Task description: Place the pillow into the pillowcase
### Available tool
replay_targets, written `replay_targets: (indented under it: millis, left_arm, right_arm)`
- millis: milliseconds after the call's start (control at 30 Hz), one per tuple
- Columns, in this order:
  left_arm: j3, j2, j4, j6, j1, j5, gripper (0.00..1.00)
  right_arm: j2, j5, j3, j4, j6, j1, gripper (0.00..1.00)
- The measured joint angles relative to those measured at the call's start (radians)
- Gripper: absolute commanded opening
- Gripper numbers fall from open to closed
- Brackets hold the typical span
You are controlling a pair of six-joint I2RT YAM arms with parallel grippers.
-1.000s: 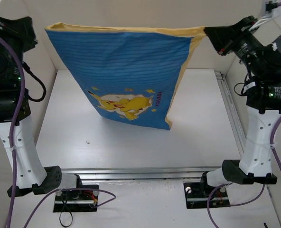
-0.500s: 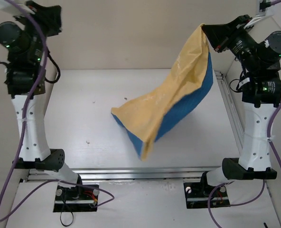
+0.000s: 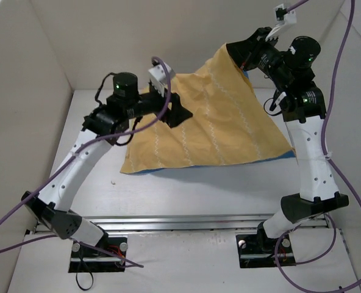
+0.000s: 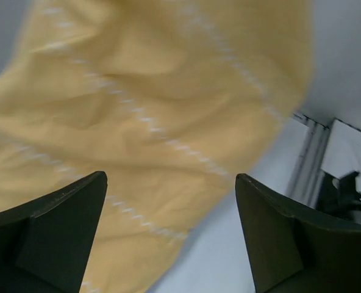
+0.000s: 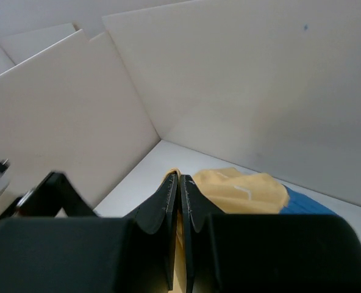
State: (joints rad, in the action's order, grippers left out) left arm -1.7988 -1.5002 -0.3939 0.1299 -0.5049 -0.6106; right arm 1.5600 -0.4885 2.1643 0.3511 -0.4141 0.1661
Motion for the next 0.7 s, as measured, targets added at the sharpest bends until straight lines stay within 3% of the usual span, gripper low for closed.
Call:
replay_targets:
  millis: [133,333,467,700]
  left_arm:
    - [0.068,0.079,0.029,-0.017,-0.159,0.136,0.84]
    - [0.071,0.092,0.126,-0.016,-0.231,0.486,0.90]
    - [0.081,0.050,0.150,-0.003,-0.230,0.690,0.93]
    - [0.229,0.018,0.158,0.069,-0.134,0.776,0.93]
  right_arm:
    - [0.001,0.053,-0.025,-0.001,0.024,0.051,0.00]
    - [-0.002,0.155,-0.079,0.004,0.065,0.141,0.00]
    - [-0.030,0.216,-0.158,0.015,0.084,0.165,0.00]
    - [-0.109,0.269,-0.426,0.011,0.096,0.166,0.00]
